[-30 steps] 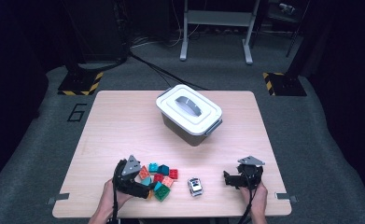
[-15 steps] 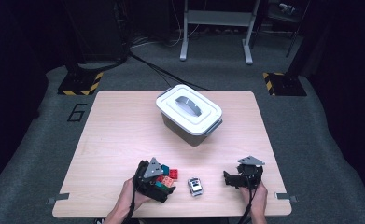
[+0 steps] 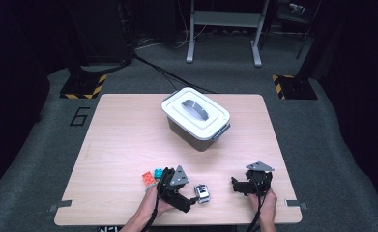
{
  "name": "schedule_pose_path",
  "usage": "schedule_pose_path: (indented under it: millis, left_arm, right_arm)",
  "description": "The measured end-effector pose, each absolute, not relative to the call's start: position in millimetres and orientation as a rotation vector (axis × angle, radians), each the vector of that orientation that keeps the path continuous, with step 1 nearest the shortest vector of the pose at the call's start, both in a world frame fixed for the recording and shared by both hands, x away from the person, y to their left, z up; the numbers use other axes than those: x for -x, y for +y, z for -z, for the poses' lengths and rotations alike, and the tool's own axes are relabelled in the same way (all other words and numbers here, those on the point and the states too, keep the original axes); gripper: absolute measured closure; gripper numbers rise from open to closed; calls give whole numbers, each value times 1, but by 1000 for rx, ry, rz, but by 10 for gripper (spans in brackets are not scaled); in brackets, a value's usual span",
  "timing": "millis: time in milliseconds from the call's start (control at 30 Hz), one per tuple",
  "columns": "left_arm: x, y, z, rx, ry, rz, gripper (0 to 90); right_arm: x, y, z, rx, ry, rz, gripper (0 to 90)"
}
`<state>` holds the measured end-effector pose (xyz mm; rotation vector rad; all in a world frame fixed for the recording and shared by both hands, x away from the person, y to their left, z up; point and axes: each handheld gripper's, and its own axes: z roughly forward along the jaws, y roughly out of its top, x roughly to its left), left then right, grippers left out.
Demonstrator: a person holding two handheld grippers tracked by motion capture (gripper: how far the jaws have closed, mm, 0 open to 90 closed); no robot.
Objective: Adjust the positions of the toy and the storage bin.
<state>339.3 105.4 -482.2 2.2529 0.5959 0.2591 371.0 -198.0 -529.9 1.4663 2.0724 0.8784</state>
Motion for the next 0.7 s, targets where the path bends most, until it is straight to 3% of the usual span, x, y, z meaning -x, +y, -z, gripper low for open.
schedule_pose_path:
  millis: [433,700]
  left_arm:
    - [-340,68,506,-2358,566,-255,1]
    - [-341,55,507,-2402,571,-284,83]
  right_arm:
    - [-370,-198,530,-1448,2077,-875,10]
    - [-370,-198,530,-1447,2078,-875,11]
